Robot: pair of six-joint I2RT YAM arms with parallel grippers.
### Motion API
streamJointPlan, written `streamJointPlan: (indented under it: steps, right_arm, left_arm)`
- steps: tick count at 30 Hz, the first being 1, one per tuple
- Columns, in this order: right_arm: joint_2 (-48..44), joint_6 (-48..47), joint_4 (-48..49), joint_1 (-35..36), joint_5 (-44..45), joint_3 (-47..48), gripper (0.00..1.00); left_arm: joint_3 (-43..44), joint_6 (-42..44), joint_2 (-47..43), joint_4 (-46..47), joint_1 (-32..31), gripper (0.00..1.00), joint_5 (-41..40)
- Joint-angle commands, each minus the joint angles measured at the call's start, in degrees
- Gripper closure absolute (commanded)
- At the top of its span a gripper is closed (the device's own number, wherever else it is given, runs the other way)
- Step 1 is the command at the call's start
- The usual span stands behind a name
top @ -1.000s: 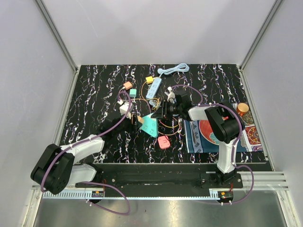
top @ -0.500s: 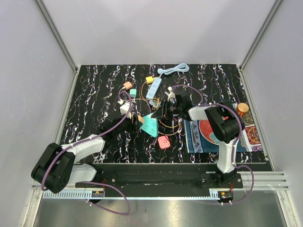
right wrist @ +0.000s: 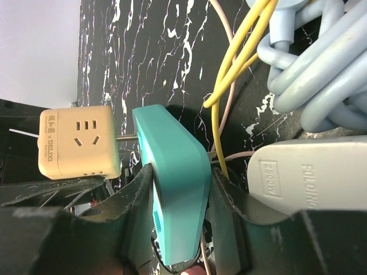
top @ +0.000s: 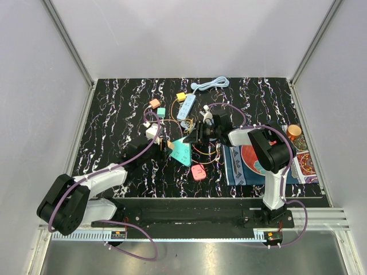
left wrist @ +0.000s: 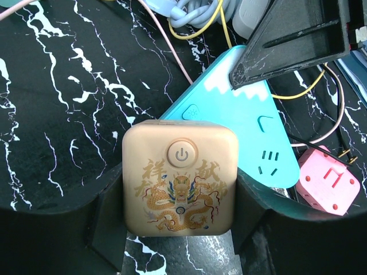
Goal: Insert the plug
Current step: Insert the plug into the socket.
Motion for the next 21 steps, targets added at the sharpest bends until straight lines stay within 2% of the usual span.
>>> streamJointPlan:
  steps: [1, 13, 21]
  right_arm:
    - [0.6, -0.8, 0.8, -0.2, -0.4, -0.6, 0.79]
    - [0.7, -1.0, 0.8, -0.2, -0.6, -0.6, 0.79]
    - [0.9, -0.9, 0.9, -0.2, -0.9, -0.4, 0.79]
  left_arm:
    - [1.3, 0.9, -1.6, -1.0, -0.2, 1.00, -2.5]
    - [1.6, 0.7, 2.4, 2.1, -0.4, 1.00, 0.6]
    - [1.9, 0.9, 3.7, 2.6, -0.5, 1.00, 0.0]
